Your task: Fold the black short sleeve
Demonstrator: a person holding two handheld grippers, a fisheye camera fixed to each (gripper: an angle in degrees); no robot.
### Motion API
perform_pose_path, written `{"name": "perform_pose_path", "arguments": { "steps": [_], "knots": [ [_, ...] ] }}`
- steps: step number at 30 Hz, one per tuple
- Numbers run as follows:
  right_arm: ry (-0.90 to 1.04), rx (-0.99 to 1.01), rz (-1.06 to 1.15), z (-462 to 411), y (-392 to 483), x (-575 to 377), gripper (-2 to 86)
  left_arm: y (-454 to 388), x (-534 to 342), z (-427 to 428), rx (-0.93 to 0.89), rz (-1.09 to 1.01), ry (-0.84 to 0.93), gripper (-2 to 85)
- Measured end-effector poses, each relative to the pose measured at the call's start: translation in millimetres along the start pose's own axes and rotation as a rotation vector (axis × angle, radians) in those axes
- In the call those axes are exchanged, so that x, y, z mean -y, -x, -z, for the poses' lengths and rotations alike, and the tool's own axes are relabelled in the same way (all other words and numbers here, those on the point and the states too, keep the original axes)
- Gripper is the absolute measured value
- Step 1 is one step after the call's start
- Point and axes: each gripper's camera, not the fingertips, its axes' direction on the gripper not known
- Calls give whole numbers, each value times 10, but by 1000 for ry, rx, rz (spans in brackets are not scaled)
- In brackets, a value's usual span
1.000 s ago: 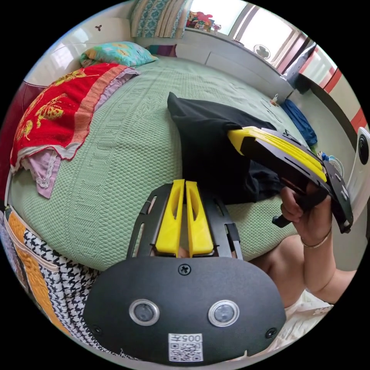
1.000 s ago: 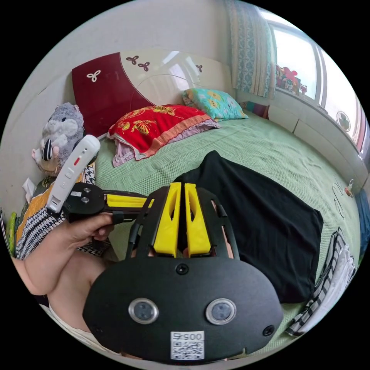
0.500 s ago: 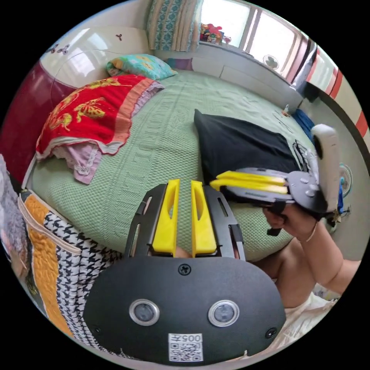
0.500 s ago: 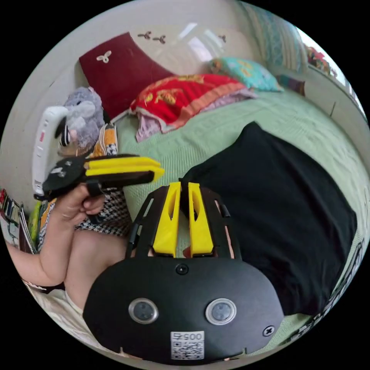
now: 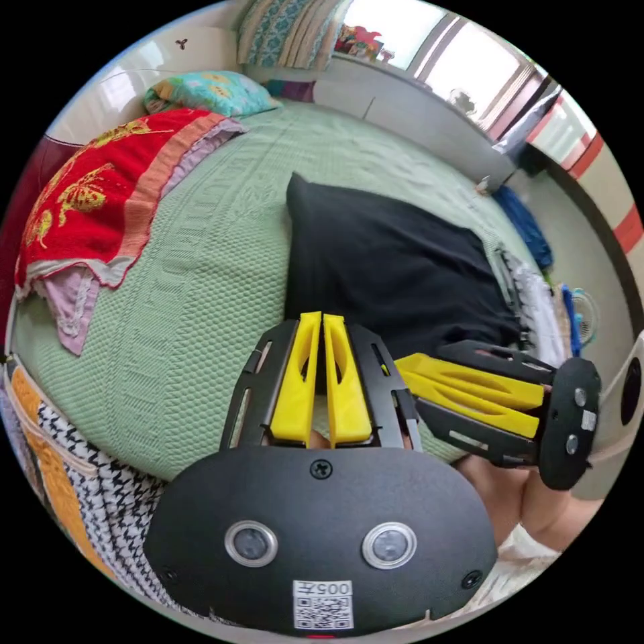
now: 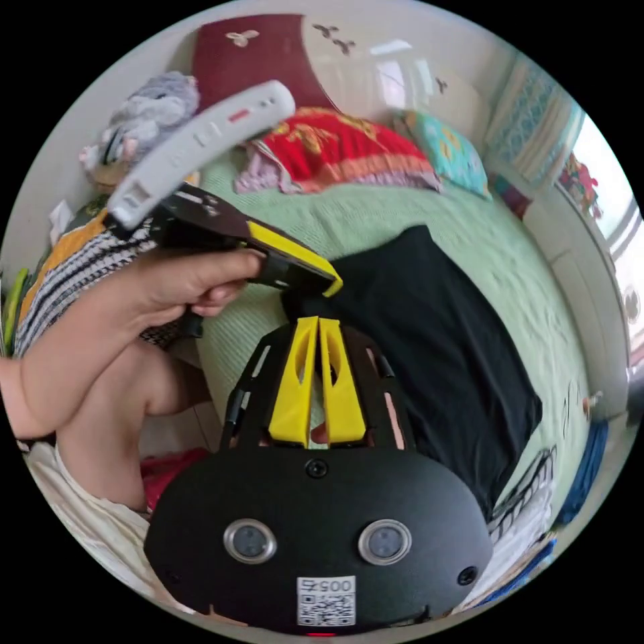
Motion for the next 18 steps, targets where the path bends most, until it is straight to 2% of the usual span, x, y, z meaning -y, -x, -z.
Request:
{"name": "perform_pose_path", "arguments": {
  "steps": [2,3,8,12,14,16,18],
  "knots": [
    [117,39,-95,-228,-122,9,-11,-101,6,-1,32,8,1,2],
    [112,54,-128,-238,-147,10,-11,-161,4,-13,78,9,4,-1],
    [9,79,-73,3,-110,-74,-12,-305,-13,71,33,63,-28,3],
    [-145,67,-100,487,-335,-385,-11,-647,-180,471,168,90,-197,49],
    [-290,-91,-133,856,-595,-726,-11,-893,-274,513,78,42,-263,61],
    [-360,-253,-211,1048,-862,-1008,-11,-1338,-247,359,-145,-52,-241,69],
    [-374,-392,-338,1132,-1183,-1287,-11,-1797,-150,239,-269,-135,-234,76]
  ]
}}
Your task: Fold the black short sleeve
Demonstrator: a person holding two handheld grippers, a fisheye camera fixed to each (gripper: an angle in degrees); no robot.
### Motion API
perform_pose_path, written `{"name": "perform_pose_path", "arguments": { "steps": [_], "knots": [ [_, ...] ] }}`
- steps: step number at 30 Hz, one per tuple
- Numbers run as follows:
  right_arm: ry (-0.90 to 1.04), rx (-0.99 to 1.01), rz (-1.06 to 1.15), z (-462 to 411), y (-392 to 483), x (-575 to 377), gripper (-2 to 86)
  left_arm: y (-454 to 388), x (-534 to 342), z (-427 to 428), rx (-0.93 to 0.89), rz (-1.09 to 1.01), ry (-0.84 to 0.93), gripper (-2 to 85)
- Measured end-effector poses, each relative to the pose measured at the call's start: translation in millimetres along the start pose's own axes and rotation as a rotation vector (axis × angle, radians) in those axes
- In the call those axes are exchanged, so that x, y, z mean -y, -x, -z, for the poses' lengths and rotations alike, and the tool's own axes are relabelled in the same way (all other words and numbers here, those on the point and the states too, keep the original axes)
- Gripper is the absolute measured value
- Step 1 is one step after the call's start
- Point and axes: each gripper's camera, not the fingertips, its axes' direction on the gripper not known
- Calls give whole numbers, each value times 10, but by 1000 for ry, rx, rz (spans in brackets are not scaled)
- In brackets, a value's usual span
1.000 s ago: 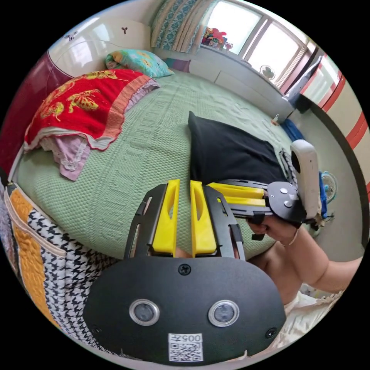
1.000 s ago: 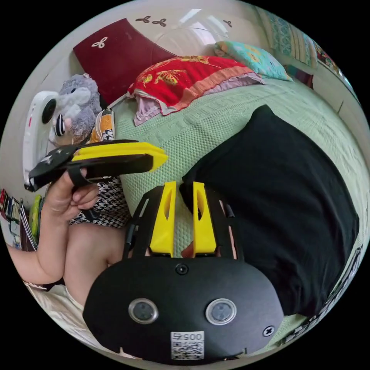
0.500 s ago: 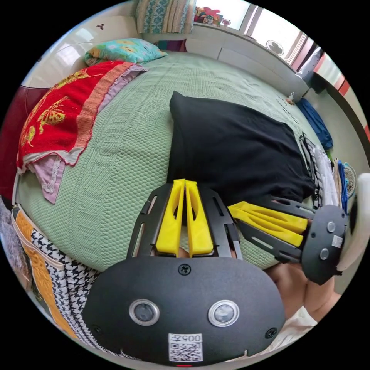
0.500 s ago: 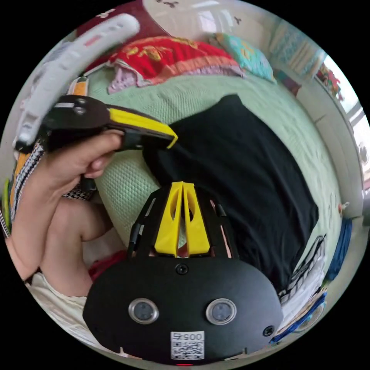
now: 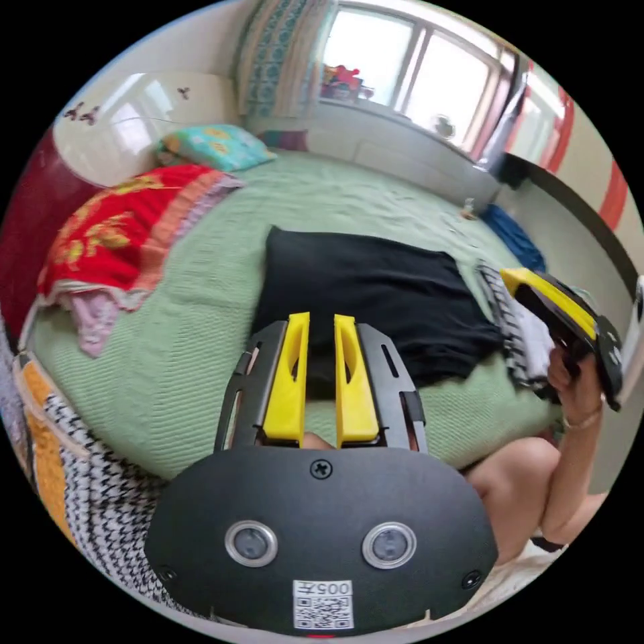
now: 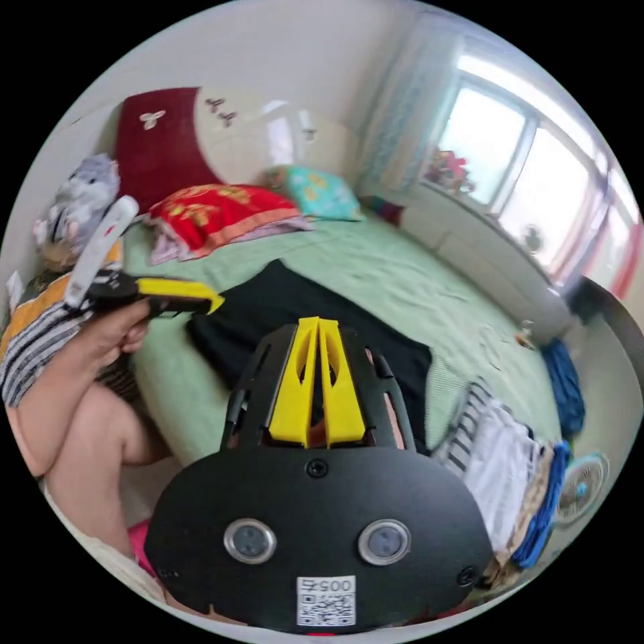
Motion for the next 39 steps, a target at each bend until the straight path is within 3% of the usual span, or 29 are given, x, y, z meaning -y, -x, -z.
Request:
{"name": "perform_pose_path", "arguments": {
  "steps": [4,10,18,24,27,32,39],
  "knots": [
    [224,-125,-141,-348,-831,-373,-7,-1120,169,-682,-87,-226,80,81],
    [384,37,-216,-710,-1549,-815,46,-2100,181,-1282,-168,-365,178,91],
    [387,160,-202,-1080,-2023,-947,54,-2538,224,-1533,-167,-361,187,90],
    [499,136,-213,-1423,-2309,-979,61,-2789,166,-1491,-203,-402,156,88],
    [541,214,-245,-1403,-2551,-986,25,-2893,147,-1505,-228,-413,144,90],
    [489,552,-602,-1331,-3150,-1164,-12,-3063,88,-1499,-233,-440,114,109],
    [491,643,-722,-1430,-3452,-1248,-13,-3286,20,-1514,-112,-454,26,169]
  ]
}}
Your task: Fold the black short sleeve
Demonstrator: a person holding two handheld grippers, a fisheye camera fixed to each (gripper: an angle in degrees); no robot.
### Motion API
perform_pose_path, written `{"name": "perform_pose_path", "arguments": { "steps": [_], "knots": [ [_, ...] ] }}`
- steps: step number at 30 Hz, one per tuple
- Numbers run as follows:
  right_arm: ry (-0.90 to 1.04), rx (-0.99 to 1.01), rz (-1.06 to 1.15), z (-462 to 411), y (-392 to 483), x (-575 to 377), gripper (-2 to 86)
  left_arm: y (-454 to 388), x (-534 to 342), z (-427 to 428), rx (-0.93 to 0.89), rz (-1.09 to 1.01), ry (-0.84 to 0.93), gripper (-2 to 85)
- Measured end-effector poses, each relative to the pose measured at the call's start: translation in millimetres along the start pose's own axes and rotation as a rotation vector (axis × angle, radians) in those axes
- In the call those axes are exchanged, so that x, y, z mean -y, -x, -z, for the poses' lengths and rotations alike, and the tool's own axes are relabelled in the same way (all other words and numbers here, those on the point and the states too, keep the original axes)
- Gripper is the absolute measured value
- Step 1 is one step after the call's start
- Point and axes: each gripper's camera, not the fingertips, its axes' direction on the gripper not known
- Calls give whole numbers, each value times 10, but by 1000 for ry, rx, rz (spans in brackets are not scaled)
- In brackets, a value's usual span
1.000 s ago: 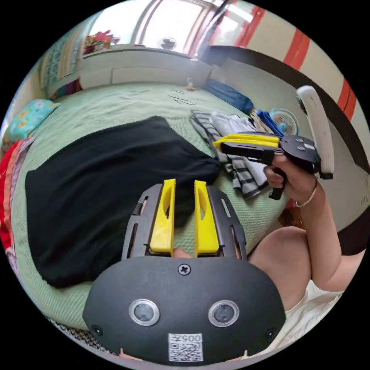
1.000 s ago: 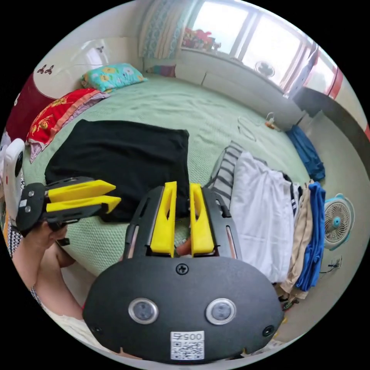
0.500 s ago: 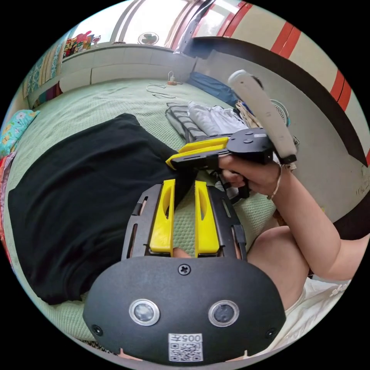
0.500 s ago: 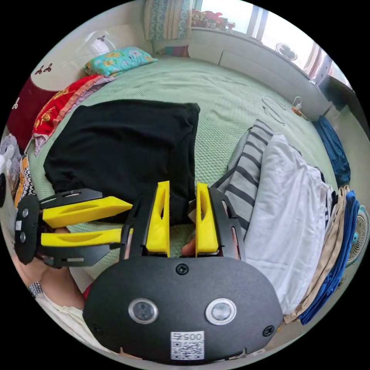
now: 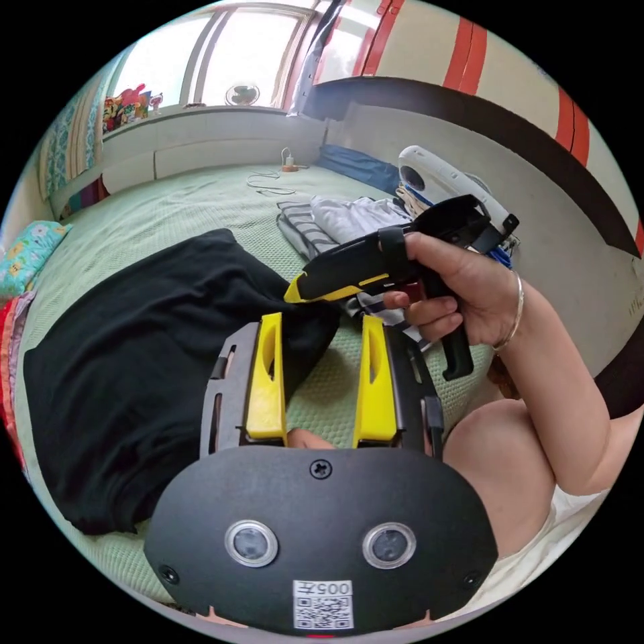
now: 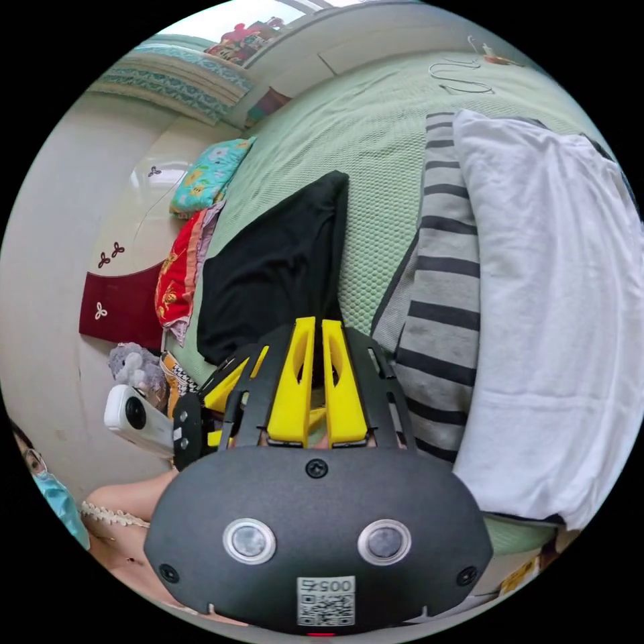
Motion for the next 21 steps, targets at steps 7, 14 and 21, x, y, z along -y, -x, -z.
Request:
{"name": "perform_pose_path", "arguments": {
  "steps": [7,14,21],
  "knots": [
    [-20,-125,54,17,205,69,-13,104,9,-108,67,94,59,126],
    [-216,-283,155,291,283,46,20,353,-72,26,5,149,61,71],
    [-245,-94,105,390,126,165,113,592,-176,218,-38,163,53,64]
  ]
}}
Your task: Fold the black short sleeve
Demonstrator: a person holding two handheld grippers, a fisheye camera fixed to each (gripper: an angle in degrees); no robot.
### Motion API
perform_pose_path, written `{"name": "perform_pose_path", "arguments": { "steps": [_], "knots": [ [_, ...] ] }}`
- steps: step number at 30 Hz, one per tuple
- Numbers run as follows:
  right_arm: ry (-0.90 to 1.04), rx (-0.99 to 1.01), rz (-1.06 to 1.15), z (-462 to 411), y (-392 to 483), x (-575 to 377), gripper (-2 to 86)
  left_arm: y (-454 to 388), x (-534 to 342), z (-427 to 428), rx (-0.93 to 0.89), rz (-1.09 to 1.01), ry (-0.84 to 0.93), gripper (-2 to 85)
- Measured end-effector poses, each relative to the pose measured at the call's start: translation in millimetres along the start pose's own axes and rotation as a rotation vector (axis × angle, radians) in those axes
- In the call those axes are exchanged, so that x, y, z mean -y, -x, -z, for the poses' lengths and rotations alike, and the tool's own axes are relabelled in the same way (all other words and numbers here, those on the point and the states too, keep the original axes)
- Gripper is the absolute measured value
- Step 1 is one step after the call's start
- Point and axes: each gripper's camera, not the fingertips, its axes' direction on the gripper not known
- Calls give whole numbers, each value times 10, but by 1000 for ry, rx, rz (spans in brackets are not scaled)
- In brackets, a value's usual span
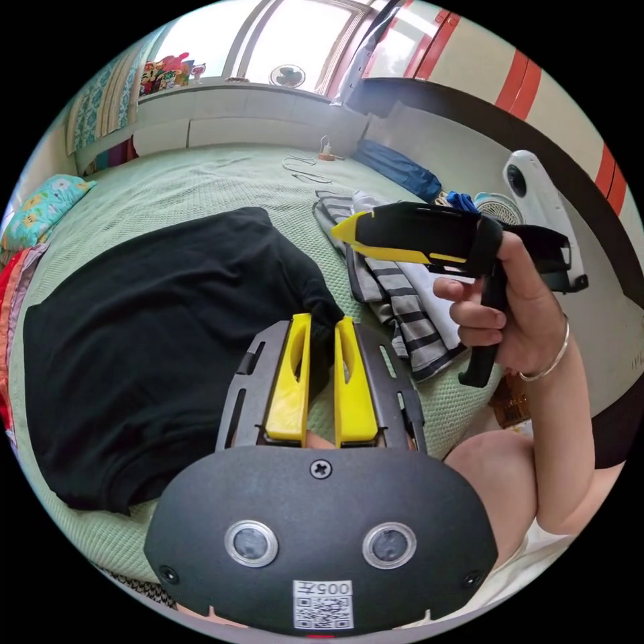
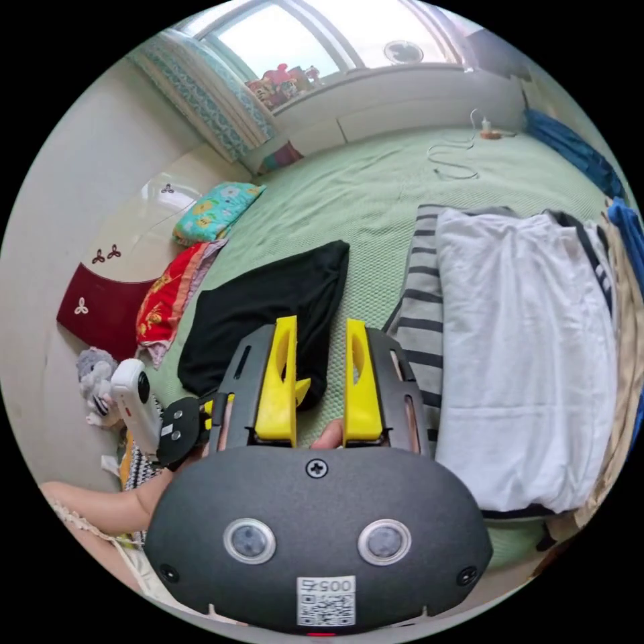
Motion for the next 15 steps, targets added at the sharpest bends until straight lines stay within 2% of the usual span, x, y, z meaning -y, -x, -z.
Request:
{"name": "perform_pose_path", "arguments": {
  "steps": [4,9,12,14,15],
  "knots": [
    [50,86,-70,-229,-37,221,140,188,-58,176,-22,3,-5,62],
    [138,38,-135,-580,19,727,148,435,-144,366,-64,7,-4,61],
    [244,74,-193,-918,55,969,108,601,-207,481,-83,17,-5,59],
    [234,103,-249,-1010,140,1077,22,713,-266,581,-85,28,-7,55],
    [221,112,-228,-1004,200,1090,14,791,-312,673,-83,32,-21,52]
  ]
}}
